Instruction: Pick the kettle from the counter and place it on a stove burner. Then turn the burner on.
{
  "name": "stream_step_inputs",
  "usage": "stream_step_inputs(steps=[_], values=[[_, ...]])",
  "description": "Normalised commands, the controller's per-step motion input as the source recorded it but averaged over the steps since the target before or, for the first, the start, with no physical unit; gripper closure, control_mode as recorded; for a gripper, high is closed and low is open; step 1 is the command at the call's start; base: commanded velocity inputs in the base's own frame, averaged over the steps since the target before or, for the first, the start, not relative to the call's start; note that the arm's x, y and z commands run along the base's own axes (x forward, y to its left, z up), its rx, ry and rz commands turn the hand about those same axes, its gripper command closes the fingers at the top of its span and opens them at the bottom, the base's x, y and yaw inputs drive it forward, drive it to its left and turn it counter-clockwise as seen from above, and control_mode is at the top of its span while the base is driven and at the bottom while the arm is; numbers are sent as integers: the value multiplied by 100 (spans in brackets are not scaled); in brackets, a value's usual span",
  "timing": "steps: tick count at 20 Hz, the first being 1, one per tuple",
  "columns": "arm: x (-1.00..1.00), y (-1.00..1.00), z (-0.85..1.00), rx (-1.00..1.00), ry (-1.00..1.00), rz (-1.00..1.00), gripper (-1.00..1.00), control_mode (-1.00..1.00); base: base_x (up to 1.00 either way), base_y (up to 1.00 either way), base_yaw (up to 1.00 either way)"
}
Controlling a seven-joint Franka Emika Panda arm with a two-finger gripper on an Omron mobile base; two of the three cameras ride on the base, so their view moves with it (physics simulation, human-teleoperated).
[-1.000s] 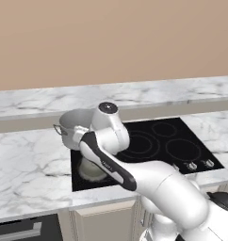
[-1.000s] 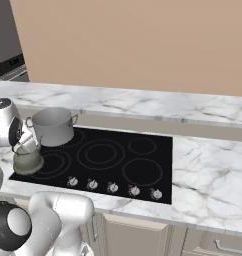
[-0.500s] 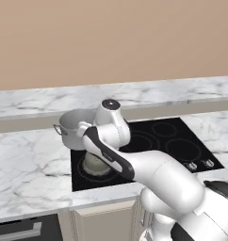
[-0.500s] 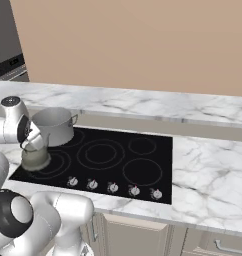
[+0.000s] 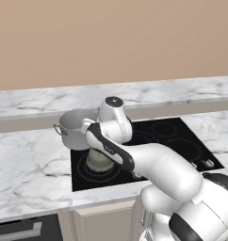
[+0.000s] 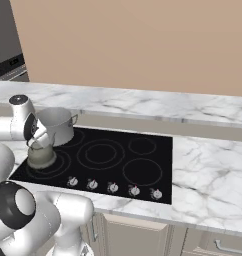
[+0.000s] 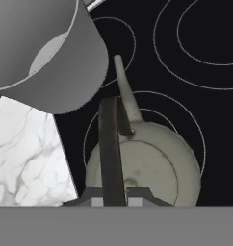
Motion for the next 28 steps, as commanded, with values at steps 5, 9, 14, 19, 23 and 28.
stream_step_inputs(steps=[5, 9, 14, 19, 23, 28], values=[[0, -1, 0, 0, 0, -1, 100, -100, 0, 0, 0], [0, -2, -1, 0, 0, 0, 100, -100, 0, 0, 0], [0, -2, -12, 0, -1, 0, 100, -100, 0, 0, 0], [0, 0, -27, 0, 0, 0, 100, -100, 0, 0, 0], [4, 0, -15, 0, 0, 0, 100, -100, 0, 0, 0], [9, 0, -8, 0, 0, 0, 100, -100, 0, 0, 0]])
